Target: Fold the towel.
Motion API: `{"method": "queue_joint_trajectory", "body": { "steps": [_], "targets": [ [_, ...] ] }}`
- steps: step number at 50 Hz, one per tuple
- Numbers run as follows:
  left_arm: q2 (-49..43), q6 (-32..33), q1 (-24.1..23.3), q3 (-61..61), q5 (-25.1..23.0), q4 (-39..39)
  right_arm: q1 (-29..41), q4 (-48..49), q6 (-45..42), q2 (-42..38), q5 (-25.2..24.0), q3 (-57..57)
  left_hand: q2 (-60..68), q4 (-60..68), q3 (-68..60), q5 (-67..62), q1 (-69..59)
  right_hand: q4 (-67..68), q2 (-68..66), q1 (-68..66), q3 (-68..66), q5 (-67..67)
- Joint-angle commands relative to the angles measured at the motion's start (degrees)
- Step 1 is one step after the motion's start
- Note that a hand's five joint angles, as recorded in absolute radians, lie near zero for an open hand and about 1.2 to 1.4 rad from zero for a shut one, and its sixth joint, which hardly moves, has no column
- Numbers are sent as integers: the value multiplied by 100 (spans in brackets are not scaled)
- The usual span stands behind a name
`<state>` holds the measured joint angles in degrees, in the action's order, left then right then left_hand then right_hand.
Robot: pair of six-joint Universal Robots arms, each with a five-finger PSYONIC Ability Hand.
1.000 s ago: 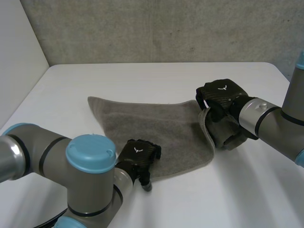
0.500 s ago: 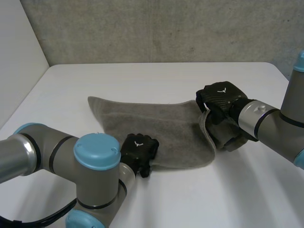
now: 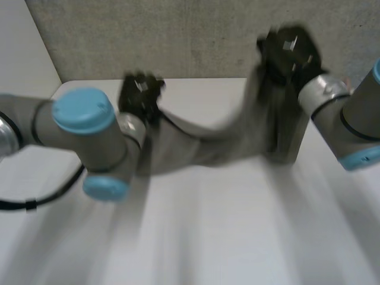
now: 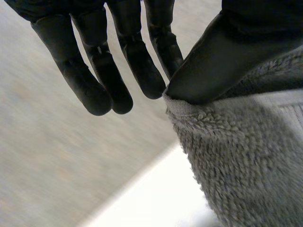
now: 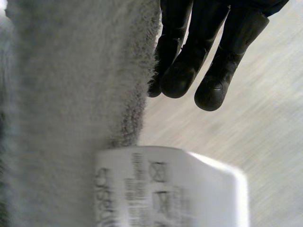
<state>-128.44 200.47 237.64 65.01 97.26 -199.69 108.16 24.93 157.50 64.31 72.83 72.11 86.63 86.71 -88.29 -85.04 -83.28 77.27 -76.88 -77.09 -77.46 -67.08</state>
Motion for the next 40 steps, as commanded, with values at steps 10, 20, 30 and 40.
{"method": "queue_joint_trajectory", "body": {
  "steps": [10, 20, 30, 40],
  "targets": [
    [1313, 484, 512, 266, -260, -1968, -49, 786, 518, 565, -76, 154, -663, -671, 829, 1504, 328, 273, -312, -291, -254, -292],
    [1726, 519, 758, 2130, -919, -694, -67, -2036, 44, 653, -981, 559, -663, -671, 829, 1504, 328, 273, -312, -291, -254, -292],
    [1770, 1212, 1083, 3333, -1508, 905, -93, -3952, -1635, 688, -1069, 1630, -663, -671, 829, 1504, 328, 273, -312, -291, -254, -292],
    [1708, 1583, 1022, 3325, -1499, 862, -85, -3584, -1495, 671, -1060, 1824, -663, -671, 829, 1504, 328, 273, -312, -291, -254, -292]
  ]
}}
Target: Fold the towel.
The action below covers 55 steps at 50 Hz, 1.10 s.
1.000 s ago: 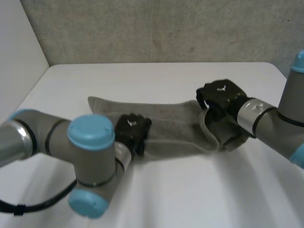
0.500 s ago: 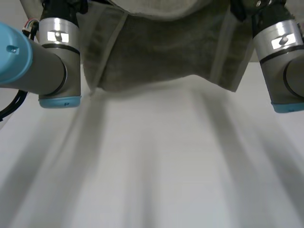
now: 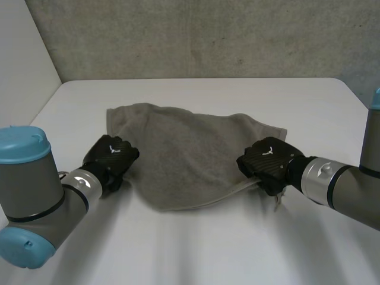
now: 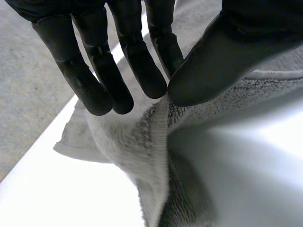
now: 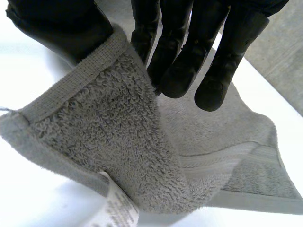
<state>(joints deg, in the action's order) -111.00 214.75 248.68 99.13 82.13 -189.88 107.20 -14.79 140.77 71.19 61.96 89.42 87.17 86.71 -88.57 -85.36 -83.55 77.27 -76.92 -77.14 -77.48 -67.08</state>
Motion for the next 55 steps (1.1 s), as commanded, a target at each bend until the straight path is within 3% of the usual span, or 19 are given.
{"method": "queue_joint_trajectory", "body": {
  "steps": [1, 7, 9, 18, 20, 22, 29, 55],
  "targets": [
    [-45, 155, -92, -78, 14, -180, 11, 476, 257, -18, 26, 128, -717, -671, 857, 1536, 355, 273, -308, -286, -252, -292],
    [-194, 155, -83, -52, 31, -401, -15, 785, 557, -44, 35, 225, -717, -671, 857, 1536, 355, 273, -308, -286, -252, -292],
    [-326, 155, -83, -17, 40, -558, -111, 1003, 705, -53, 61, 295, -3527, -3481, 3667, 4346, 3165, 273, -308, -286, -252, -292],
    [-370, -56, -21, 159, 66, -919, -358, 1110, 759, -79, 211, 304, -5290, -5244, 5430, 6109, 4928, 273, -308, -286, -252, -292],
    [-370, -309, -4, 194, 66, -937, -393, 1136, 759, -88, 377, 260, -6895, -6850, 7035, 7714, 6534, 273, -308, -286, -252, -292],
    [-370, -459, -4, 203, 58, -928, -454, 1154, 767, -88, 508, 251, -7154, -7109, 7295, 7974, 6793, 273, -308, -286, -252, -292],
    [-361, -934, 5, 221, 14, -902, -613, 1347, 776, -97, 782, 277, -7190, -7145, 7331, 8010, 6829, 273, -308, -286, -252, -292],
    [-739, -891, 629, 177, 119, -919, -859, 1356, 803, -88, 782, 225, -6804, -6758, 6944, 7623, 6442, 273, -308, -286, -252, -292]
  ]
}}
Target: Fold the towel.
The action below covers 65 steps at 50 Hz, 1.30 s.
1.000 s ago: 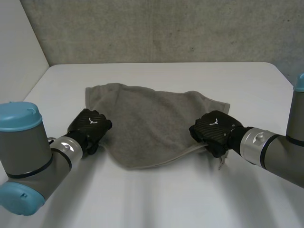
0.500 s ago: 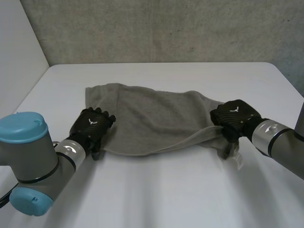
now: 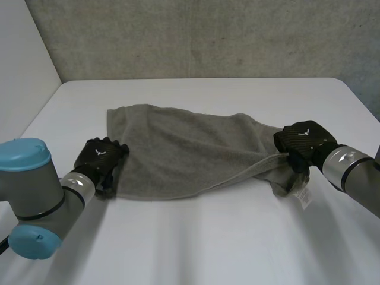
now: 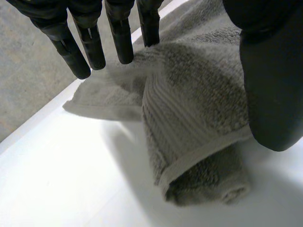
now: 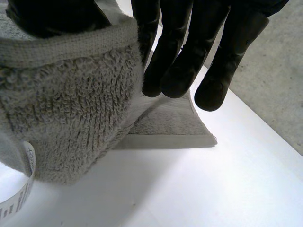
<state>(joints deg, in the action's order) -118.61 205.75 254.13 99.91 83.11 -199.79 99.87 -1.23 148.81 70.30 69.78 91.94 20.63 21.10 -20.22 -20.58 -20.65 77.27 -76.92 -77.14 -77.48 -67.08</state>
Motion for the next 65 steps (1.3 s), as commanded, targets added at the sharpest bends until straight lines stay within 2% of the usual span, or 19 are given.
{"method": "queue_joint_trajectory", "body": {
  "steps": [1, 17, 23, 27, 36, 44, 53, 55, 57, 60, 65],
  "targets": [
    [48, 0, 145, 143, 4, 71, -152, 0, -1, 10, 1, -36, -150, -197, 109, 1145, 152, 273, -308, -286, -252, -292],
    [83, 9, 365, 266, -93, 80, -153, 0, -1, -8, -8, -36, 203, 156, -244, 791, -201, 273, -308, -286, -252, -292],
    [75, -9, 400, 170, -84, 63, -153, 0, -1, 1, -8, -36, 843, 796, -883, 152, -840, 273, -308, -286, -252, -292],
    [22, -9, 400, 56, -84, 54, -135, 0, -1, -8, -8, -36, 1967, 1920, -2007, -972, -1965, 273, -308, -286, -252, -292],
    [-4, -44, 400, -156, -76, 45, -135, 0, -1, -34, -8, -36, 2592, 2545, -2632, -1597, -2590, 273, -308, -286, -252, -292],
    [-153, -35, 409, -270, -49, 28, -135, 9, -1, -43, -17, -45, 4020, 3973, -4061, -3025, -4018, 273, -308, -286, -252, -292],
    [-356, -62, 392, -385, -49, 106, -144, 0, -1, -139, -8, -97, 3686, 3639, -3726, -2691, -3684, 273, -308, -286, -252, -292],
    [-321, -62, 374, -331, -58, 159, -144, 0, -1, -148, -8, -97, 3383, 3336, -3423, -2388, -3380, 273, -308, -286, -252, -292],
    [-268, -62, 295, -253, -67, 343, -144, 0, -1, -166, -8, -97, 2178, 2131, -2218, -1183, -2176, 273, -308, -286, -252, -292],
    [-163, -62, 260, -191, -76, 449, -144, 0, -1, -183, -8, -97, 1568, 1521, -1608, -573, -1566, 273, -308, -286, -252, -292],
    [-84, -62, 190, -191, -84, 458, -135, 0, -10, -184, -8, -97, 1549, 1502, -1589, -554, -1547, 273, -308, -286, -252, -292]
  ]
}}
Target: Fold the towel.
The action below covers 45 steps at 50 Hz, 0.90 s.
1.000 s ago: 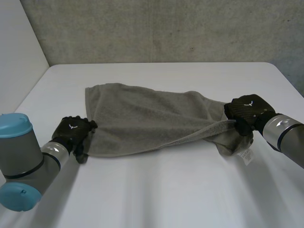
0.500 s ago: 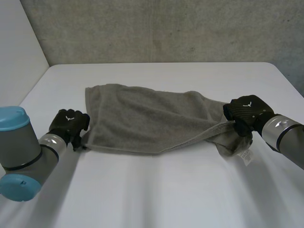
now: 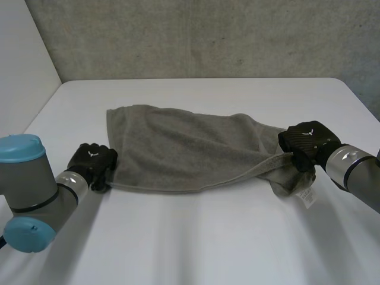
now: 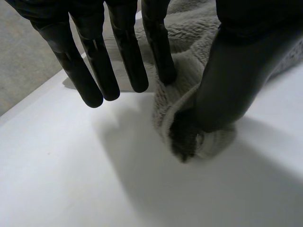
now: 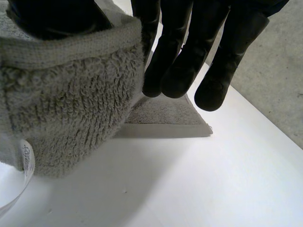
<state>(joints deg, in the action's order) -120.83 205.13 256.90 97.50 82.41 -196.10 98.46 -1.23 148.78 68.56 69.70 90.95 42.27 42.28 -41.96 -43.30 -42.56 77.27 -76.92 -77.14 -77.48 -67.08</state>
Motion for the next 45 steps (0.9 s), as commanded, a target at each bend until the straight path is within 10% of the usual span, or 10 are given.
{"method": "queue_joint_trajectory", "body": {
  "steps": [1, 19, 29, 39, 45],
  "targets": [
    [130, 1, -70, 32, -14, 81, 15, 0, -7, -9, 0, 1, -598, -599, 567, 1701, 628, 273, -308, -286, -252, -292],
    [-362, 89, 27, -380, 38, 37, 15, 8, 2, -53, 0, -7, 158, 156, -189, 945, -128, 273, -308, -286, -252, -292],
    [-407, 89, 27, -1031, 47, -262, 51, 334, 160, -53, 26, -412, 3773, 3772, -3804, -2670, -3744, 273, -308, -286, -252, -292],
    [-538, 89, 9, -3260, 328, -832, 51, 2039, 529, -159, 527, -1739, 3773, 3772, -3804, -2670, -3744, 273, -308, -286, -252, -292],
    [-530, 10, -122, -4458, 478, -2394, 51, 5380, 713, -220, 571, -2240, 3773, 3772, -3804, -2670, -3744, 273, -308, -286, -252, -292]
  ]
}}
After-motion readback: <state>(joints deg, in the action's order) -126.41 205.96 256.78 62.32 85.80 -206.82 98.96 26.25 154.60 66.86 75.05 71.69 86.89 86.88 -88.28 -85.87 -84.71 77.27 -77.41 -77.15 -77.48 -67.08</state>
